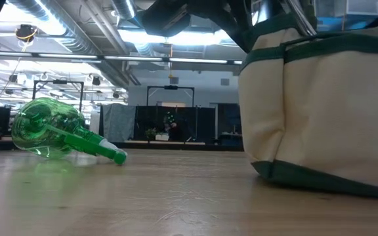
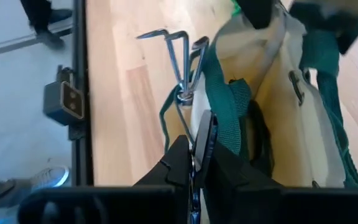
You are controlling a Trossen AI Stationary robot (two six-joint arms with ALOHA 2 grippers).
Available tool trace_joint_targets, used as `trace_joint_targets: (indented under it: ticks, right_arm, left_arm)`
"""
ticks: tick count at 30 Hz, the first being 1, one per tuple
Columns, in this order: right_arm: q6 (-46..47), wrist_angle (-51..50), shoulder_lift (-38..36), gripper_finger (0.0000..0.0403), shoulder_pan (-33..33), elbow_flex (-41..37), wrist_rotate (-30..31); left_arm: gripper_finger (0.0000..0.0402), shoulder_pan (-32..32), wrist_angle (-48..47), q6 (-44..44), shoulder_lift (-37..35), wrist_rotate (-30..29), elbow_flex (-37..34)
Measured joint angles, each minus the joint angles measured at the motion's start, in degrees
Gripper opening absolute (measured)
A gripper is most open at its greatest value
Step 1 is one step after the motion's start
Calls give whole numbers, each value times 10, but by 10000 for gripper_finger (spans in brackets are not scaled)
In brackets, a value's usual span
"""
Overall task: Pick & Place Garden tools in Gardening bag
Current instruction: Put the grafting pruner into the side pocket of the white bag
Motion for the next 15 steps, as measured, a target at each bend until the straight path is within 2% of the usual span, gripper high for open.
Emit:
trace_joint_targets:
  ticks: [11, 15]
  right_arm:
    - [84, 13, 17, 28, 25, -3, 70]
    - [78, 12, 17, 28, 29, -3, 60]
  left_arm:
    - [1, 0, 0, 3, 0, 8, 0]
    - [1, 1, 1, 9, 0, 12, 0]
